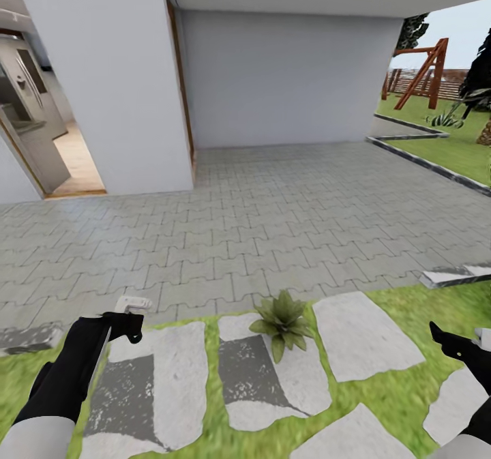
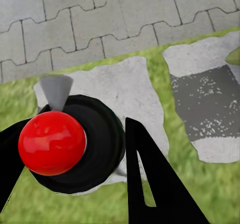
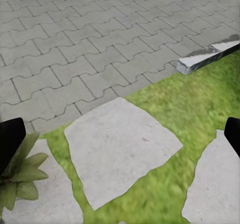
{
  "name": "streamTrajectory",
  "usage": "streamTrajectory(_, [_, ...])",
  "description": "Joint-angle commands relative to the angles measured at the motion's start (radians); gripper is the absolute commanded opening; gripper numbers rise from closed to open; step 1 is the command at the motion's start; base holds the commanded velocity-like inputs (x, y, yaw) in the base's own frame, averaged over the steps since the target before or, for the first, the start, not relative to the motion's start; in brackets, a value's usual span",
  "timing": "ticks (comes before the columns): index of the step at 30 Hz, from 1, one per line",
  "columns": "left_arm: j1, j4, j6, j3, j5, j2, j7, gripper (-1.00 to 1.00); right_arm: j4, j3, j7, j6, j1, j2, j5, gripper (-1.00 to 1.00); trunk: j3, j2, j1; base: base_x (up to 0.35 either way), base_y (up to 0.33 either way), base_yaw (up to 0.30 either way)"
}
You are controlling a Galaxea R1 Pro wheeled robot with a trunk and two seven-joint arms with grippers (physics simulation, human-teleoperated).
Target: Pick up the pesticide atomizer in the garden and spray insectifuge to fully cover both potted plants in the garden.
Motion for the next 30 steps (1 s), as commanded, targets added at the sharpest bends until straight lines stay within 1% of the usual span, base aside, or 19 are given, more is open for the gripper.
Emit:
streamTrajectory(1, [-0.001,-0.001,0.002,0.001,-0.011,0.000,-0.010,-1.00,-0.003,-0.002,0.007,0.005,-0.002,0.001,0.004,1.00,-0.002,-0.002,0.001,0.199,0.305,-0.098])
streamTrajectory(8, [-0.001,-0.001,0.002,0.001,-0.011,0.000,-0.010,-1.00,-0.003,-0.002,0.007,0.005,-0.002,0.001,0.004,1.00,0.004,-0.002,0.001,0.199,0.305,-0.154])
streamTrajectory(30, [-0.001,-0.001,0.003,0.001,-0.011,0.000,-0.010,-1.00,-0.003,-0.002,0.007,0.005,-0.002,0.001,0.004,1.00,0.026,-0.002,0.001,0.197,0.305,-0.226])
